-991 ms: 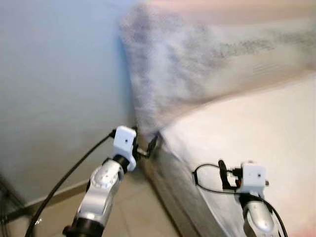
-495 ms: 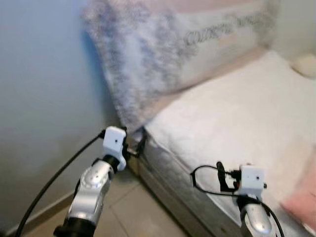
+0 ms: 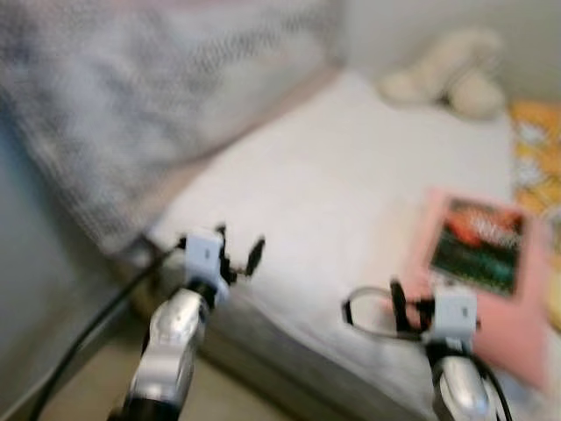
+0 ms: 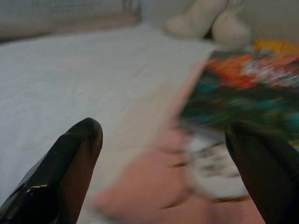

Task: Clean up the room

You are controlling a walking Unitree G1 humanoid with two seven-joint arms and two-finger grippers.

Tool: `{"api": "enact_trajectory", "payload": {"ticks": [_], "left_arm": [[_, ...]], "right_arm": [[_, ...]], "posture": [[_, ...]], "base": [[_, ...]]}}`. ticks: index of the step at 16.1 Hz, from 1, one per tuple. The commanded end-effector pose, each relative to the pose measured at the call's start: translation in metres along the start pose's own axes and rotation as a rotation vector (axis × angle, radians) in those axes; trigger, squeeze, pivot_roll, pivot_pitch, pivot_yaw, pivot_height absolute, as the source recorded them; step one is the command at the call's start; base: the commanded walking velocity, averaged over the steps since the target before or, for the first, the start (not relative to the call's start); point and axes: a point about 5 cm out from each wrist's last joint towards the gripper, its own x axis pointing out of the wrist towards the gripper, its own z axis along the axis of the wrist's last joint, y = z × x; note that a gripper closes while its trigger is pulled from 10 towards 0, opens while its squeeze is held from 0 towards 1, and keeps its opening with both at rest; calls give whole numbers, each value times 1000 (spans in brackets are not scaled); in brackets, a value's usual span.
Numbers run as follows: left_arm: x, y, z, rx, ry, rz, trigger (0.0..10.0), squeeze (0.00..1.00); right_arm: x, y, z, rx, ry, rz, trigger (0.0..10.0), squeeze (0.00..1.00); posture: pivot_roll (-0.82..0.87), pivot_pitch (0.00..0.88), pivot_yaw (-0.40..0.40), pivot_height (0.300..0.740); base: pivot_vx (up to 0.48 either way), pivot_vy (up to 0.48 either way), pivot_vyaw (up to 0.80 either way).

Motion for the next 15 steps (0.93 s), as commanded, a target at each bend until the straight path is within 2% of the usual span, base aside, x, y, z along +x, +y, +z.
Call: {"api": "enact_trajectory", "payload": {"ticks": [1,2,3,4,5,7,8,14,15], "left_arm": [[1,-8,7,18,-54,-17,10000,0],[1,-9,11,40,-72,-7,10000,0],[7,-16,14,36,-64,-21,10000,0],[8,-18,15,30,-62,-33,10000,0],[8,-19,14,37,-53,-44,10000,0],[6,-17,10,-5,-46,-43,10000,0],[4,-16,7,-27,-32,-36,10000,0],[6,-29,8,-72,-46,-32,10000,0],[6,-29,9,-76,-48,-18,10000,0]], "right_arm": [[0,-3,23,-104,-153,20,10000,0],[1,-3,44,-120,-265,-5,10000,0],[6,-13,43,20,-204,-115,10000,0],[5,-18,29,109,-116,-152,10000,0],[3,-22,18,158,-59,-182,10000,0],[-3,-28,3,135,5,-205,10000,0],[-6,-28,0,101,15,-197,10000,0],[5,-18,10,32,-28,-108,10000,0],[6,-13,12,30,-38,-78,10000,0]], "posture": [[112,0,1,740],[112,0,-1,740],[114,0,-2,740],[114,0,-2,740],[115,0,-2,740],[109,0,2,740],[107,0,4,740],[110,0,-2,740],[112,0,-3,740]], "base": [[0,-349,0],[0,0,0],[0,0,0],[0,0,0],[0,0,0],[0,-471,0],[0,-465,-744],[0,-458,-744],[0,-454,0]]}}
